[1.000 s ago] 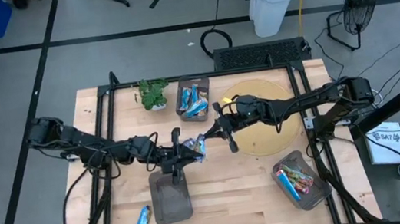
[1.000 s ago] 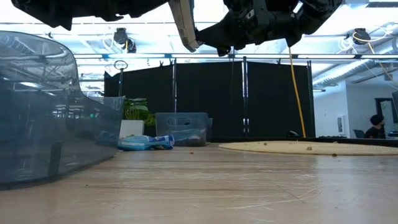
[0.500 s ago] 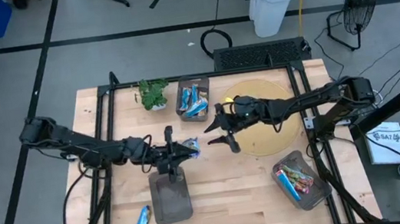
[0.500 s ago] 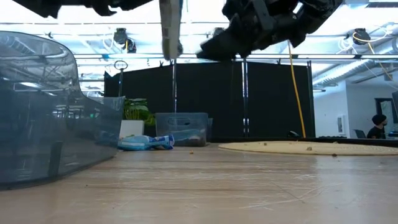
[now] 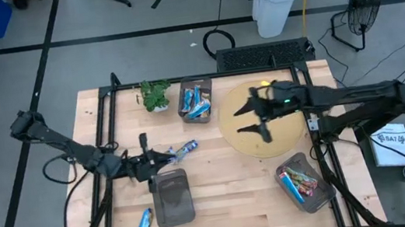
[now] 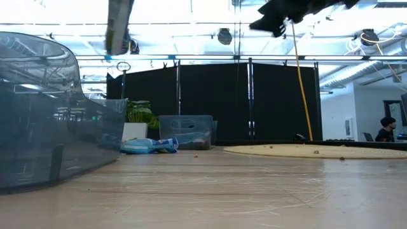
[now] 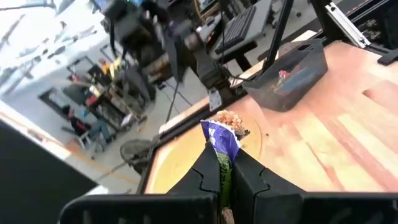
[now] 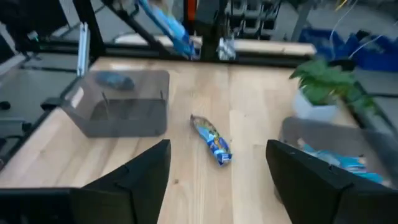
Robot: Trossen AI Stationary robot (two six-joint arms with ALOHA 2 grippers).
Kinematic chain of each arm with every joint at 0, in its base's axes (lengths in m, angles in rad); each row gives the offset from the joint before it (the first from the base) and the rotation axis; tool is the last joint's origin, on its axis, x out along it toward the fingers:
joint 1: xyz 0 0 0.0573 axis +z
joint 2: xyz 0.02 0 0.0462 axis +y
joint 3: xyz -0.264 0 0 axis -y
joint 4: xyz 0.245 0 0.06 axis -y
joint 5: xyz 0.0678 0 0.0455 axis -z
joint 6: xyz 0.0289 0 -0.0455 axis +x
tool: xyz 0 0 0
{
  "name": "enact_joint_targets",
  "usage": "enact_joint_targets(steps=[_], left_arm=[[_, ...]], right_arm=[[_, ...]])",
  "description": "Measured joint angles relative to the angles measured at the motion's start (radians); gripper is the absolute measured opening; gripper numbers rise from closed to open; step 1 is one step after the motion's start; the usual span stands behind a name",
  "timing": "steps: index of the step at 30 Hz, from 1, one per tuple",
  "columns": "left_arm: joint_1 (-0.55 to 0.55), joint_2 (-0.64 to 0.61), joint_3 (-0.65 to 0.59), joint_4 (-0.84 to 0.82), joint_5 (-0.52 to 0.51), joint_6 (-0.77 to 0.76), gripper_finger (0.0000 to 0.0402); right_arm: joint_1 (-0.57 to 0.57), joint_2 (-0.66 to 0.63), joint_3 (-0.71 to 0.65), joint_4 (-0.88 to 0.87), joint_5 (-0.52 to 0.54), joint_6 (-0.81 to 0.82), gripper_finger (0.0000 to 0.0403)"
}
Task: Pick and place Granola Bars by type
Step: Put the blue granola bar into the bottom left black bin
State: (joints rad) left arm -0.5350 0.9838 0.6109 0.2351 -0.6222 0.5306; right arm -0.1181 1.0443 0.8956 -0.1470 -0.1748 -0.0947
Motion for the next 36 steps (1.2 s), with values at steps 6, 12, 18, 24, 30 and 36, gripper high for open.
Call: enact_joint_targets(steps=[6,12,18,24,30,36], left_arm=[[-0.086,-0.013,0.000,-0.052,-0.124,-0.067,0.0010],[-0.134,-0.019,0.000,-0.062,-0.198,-0.074,0.0010],[-0.150,-0.056,0.000,-0.133,-0.272,-0.153,0.0010],[-0.156,-0.086,0.000,-0.189,-0.295,-0.204,0.0010],[-0.173,-0.116,0.000,-0.219,-0.305,-0.233,0.0010],[-0.174,-0.129,-0.001,-0.272,-0.336,-0.297,0.0010]], right_arm=[[-0.001,-0.245,-0.159,0.013,0.115,-0.020,0.0234],[-0.002,-0.476,-0.419,0.140,0.335,-0.048,0.0215],[-0.018,-0.623,-0.611,0.282,0.362,-0.046,0.0199],[-0.063,-0.706,-0.701,0.301,0.362,-0.018,0.0188],[-0.100,-0.759,-0.763,0.309,0.361,0.002,0.0181],[-0.118,-0.778,-0.819,0.382,0.359,0.009,0.0179]])
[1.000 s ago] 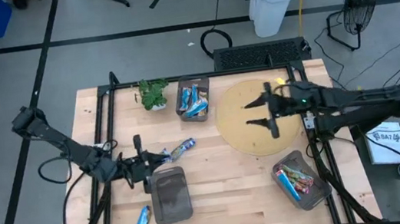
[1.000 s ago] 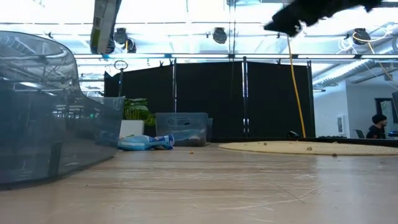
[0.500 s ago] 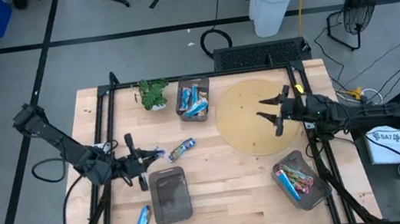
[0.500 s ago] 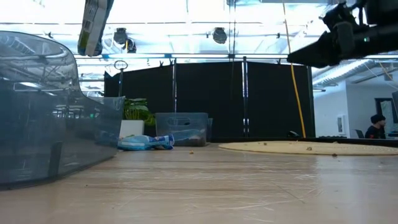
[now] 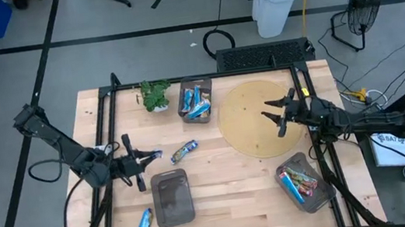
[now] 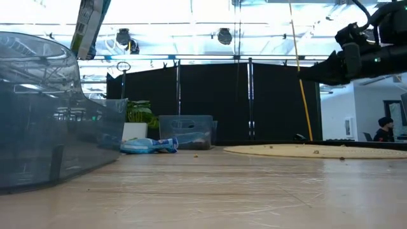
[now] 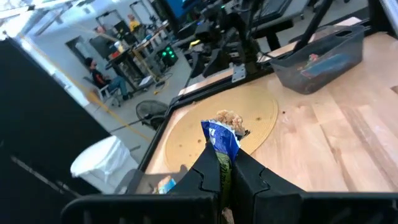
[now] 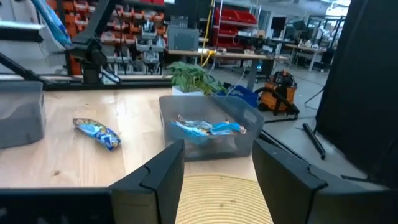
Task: Pick and place Granola Bars by type
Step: Put the blue granola bar into the bottom left black bin
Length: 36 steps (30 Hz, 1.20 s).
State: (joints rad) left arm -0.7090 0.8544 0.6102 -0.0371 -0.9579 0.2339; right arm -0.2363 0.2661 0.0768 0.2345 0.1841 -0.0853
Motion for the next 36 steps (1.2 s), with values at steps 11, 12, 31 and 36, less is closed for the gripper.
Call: enact_joint_targets(steps=[11,12,31,36], left_arm=[[0.000,0.001,0.000,-0.113,-0.013,-0.356,0.0010],[0.000,0.003,0.000,-0.134,0.005,-0.422,0.0010],[0.049,0.341,0.140,-0.259,0.482,-1.077,0.0010],[0.066,0.429,0.257,-0.334,0.555,-1.063,0.0010]], right_arm=[[0.000,0.001,-0.033,0.062,0.026,-0.005,0.0178],[0.000,0.002,-0.034,0.060,0.026,-0.005,0.0178],[0.000,0.002,-0.037,0.060,0.025,-0.005,0.0177],[0.000,0.002,-0.037,0.060,0.025,-0.005,0.0180]])
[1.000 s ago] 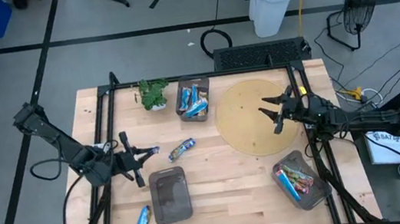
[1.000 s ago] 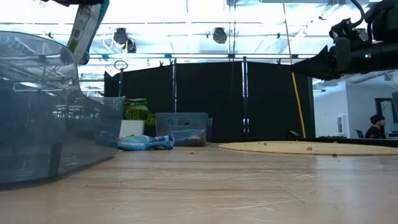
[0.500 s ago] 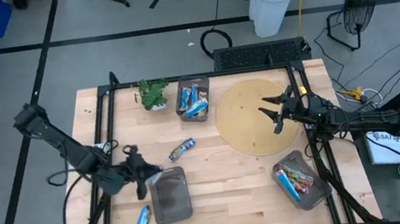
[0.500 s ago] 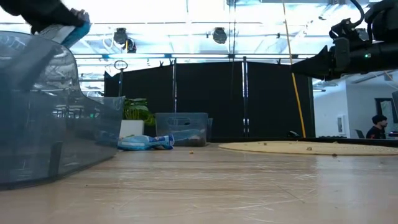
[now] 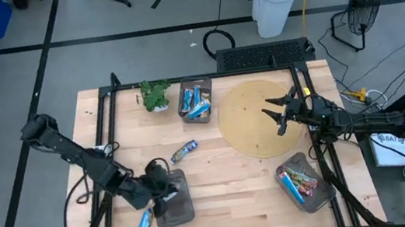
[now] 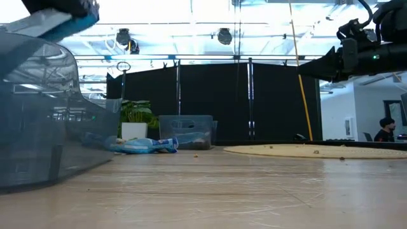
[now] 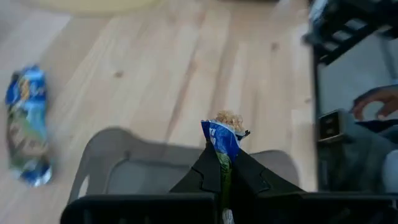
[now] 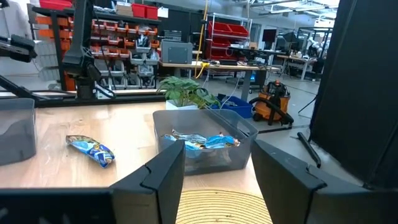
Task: Pick and place Granola Bars by type
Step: Put the blue granola bar into the bottom left black bin, then put the top blue granola bar into the bottom left black bin
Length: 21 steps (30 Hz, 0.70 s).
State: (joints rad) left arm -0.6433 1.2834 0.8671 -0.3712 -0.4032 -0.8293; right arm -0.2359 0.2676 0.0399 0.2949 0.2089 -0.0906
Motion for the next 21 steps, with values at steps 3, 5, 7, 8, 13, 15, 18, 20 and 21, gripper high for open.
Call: enact_joint_targets(steps=[3,5,7,8,13,15,18,20,21], left_arm=[[0.021,0.034,0.037,-0.112,0.019,-0.075,0.0010],[0.037,0.045,0.040,-0.148,0.026,-0.127,0.0011],[0.053,0.051,0.034,-0.149,0.040,-0.148,0.0025],[0.060,0.053,0.031,-0.150,0.045,-0.150,0.0035],[0.082,0.053,0.025,-0.149,0.072,-0.151,0.0081],[0.087,0.053,0.025,-0.149,0.073,-0.147,0.0091],[0.094,0.052,0.025,-0.149,0.073,-0.137,0.0100],[0.102,0.052,0.025,-0.148,0.088,-0.093,0.0101],[0.110,0.052,0.025,-0.150,0.098,-0.060,0.0101]], right_arm=[[0.000,0.000,0.000,0.000,0.000,0.000,0.0178],[0.000,0.000,0.000,0.000,0.000,0.000,0.0177],[0.000,0.000,0.000,0.000,0.000,0.000,0.0177],[0.000,0.000,0.000,0.000,-0.001,0.000,0.0177],[0.000,0.000,0.000,0.000,0.000,0.000,0.0180],[0.000,0.000,0.000,0.000,-0.001,0.000,0.0179],[0.000,0.000,0.000,0.000,-0.001,0.000,0.0177],[0.000,0.000,0.000,0.000,-0.001,0.000,0.0177],[0.000,0.000,0.000,0.000,-0.001,0.000,0.0178]])
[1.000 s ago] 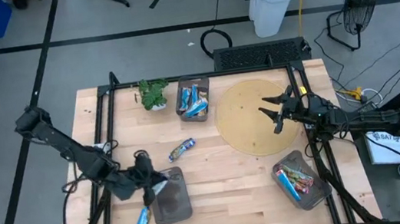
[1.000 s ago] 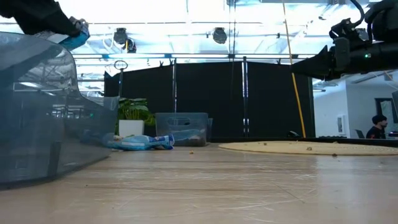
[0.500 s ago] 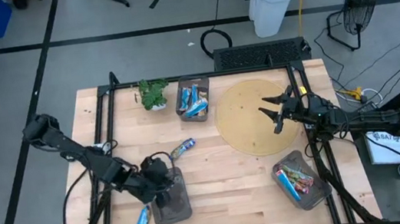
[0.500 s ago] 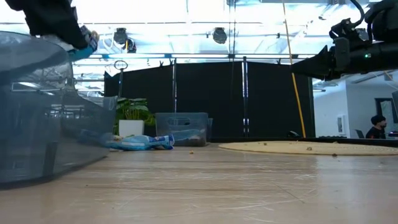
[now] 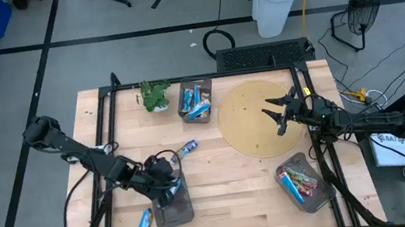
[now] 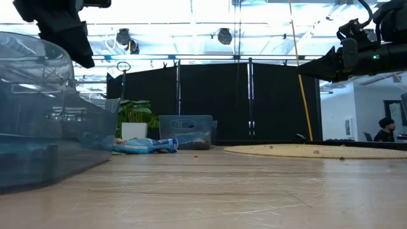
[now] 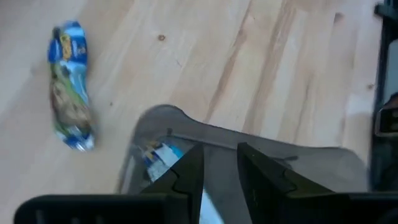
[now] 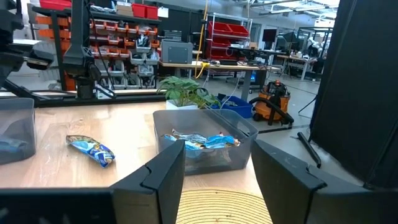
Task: Pick and place Granola Bars by type
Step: Put the top blue granola bar into the bottom left black bin
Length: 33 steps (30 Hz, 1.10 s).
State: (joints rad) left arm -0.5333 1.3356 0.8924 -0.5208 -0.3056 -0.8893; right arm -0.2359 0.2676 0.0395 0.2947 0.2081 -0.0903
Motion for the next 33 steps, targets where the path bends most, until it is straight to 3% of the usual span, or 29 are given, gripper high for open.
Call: enact_joint_targets(steps=[3,8,10,13,16,20,25,29,33], left_arm=[[0.017,-0.022,0.007,-0.008,-0.022,0.089,0.0102],[0.117,-0.087,0.013,-0.007,-0.175,0.209,0.0103],[0.209,-0.100,0.014,-0.004,-0.095,0.225,0.0103],[0.354,-0.081,0.013,-0.010,0.141,0.281,0.0104],[0.447,-0.025,0.013,-0.010,0.257,0.390,0.0105],[0.510,0.043,0.013,-0.001,0.245,0.489,0.0126],[0.560,0.131,0.013,0.003,0.225,0.519,0.0186],[0.586,0.202,0.013,0.002,0.290,0.515,0.0227],[0.588,0.265,0.013,0.020,0.333,0.512,0.0240]], right_arm=[[0.000,0.000,0.000,0.000,0.000,0.000,0.0180],[0.000,0.000,0.000,0.000,0.000,0.000,0.0177],[0.000,0.000,0.000,0.000,0.000,0.000,0.0177],[0.000,0.000,0.000,0.000,0.000,0.000,0.0179],[0.000,0.000,0.000,0.000,0.000,0.000,0.0180],[0.000,0.002,0.000,0.000,0.000,0.000,0.0177],[0.000,0.002,0.000,0.001,0.000,0.000,0.0178],[0.000,0.002,0.000,0.000,0.000,0.000,0.0180],[0.000,0.002,0.000,0.000,0.000,0.000,0.0177]])
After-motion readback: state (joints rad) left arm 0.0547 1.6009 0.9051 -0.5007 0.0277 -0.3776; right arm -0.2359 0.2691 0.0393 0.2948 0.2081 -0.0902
